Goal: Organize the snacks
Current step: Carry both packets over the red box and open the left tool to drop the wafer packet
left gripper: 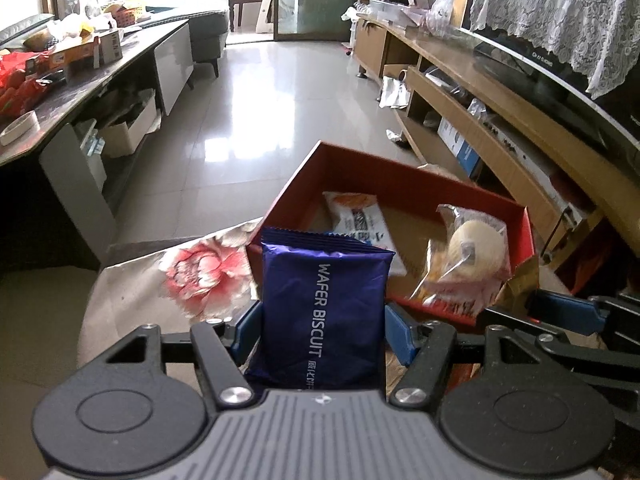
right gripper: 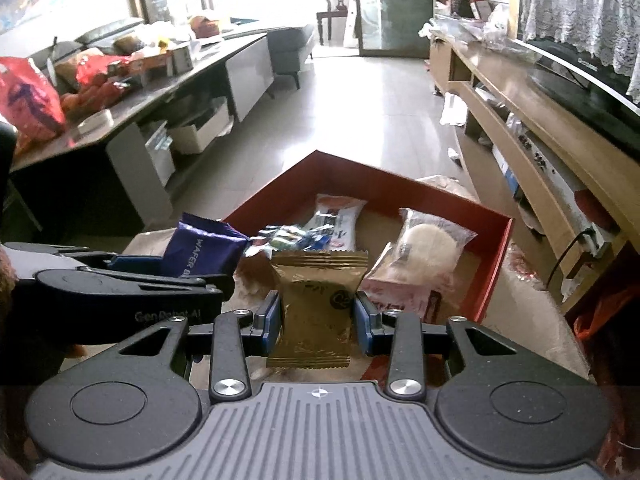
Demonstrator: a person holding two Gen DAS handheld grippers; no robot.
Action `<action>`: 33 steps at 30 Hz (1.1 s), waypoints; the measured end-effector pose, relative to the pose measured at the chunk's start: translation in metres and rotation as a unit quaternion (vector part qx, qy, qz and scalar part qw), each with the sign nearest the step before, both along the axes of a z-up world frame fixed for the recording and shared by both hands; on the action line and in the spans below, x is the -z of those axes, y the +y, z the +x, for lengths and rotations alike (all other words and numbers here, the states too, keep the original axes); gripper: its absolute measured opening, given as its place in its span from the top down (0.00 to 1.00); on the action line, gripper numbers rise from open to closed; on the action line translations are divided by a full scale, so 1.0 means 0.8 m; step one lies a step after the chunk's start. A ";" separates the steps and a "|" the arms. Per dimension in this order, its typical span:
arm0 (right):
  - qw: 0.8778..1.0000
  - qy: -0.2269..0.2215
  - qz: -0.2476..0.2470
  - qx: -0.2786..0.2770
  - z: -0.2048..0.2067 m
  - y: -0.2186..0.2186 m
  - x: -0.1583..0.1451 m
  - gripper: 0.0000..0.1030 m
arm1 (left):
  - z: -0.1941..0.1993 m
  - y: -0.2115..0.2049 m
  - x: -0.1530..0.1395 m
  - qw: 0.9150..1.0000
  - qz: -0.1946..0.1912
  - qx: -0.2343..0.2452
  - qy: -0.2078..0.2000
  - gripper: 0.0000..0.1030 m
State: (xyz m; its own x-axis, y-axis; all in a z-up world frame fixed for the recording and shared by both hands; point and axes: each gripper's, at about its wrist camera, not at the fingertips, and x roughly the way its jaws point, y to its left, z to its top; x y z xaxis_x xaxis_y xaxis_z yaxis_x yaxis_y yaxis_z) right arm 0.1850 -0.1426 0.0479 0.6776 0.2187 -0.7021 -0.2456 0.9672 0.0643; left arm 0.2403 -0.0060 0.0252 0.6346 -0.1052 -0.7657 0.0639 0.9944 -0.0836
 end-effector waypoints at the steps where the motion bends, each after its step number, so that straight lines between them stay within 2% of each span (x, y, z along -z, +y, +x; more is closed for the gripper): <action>1: 1.000 -0.001 0.001 0.003 0.002 -0.002 -0.001 0.56 | 0.003 -0.003 -0.001 1.000 0.000 -0.001 -0.001 0.34; 16: 0.999 -0.015 0.017 0.037 0.028 -0.029 -0.010 0.56 | 0.036 -0.032 -0.012 1.000 0.009 0.000 -0.021 0.34; 33: 0.998 -0.021 0.024 0.055 0.040 -0.042 -0.012 0.56 | 0.050 -0.046 -0.015 1.000 0.011 0.000 -0.029 0.34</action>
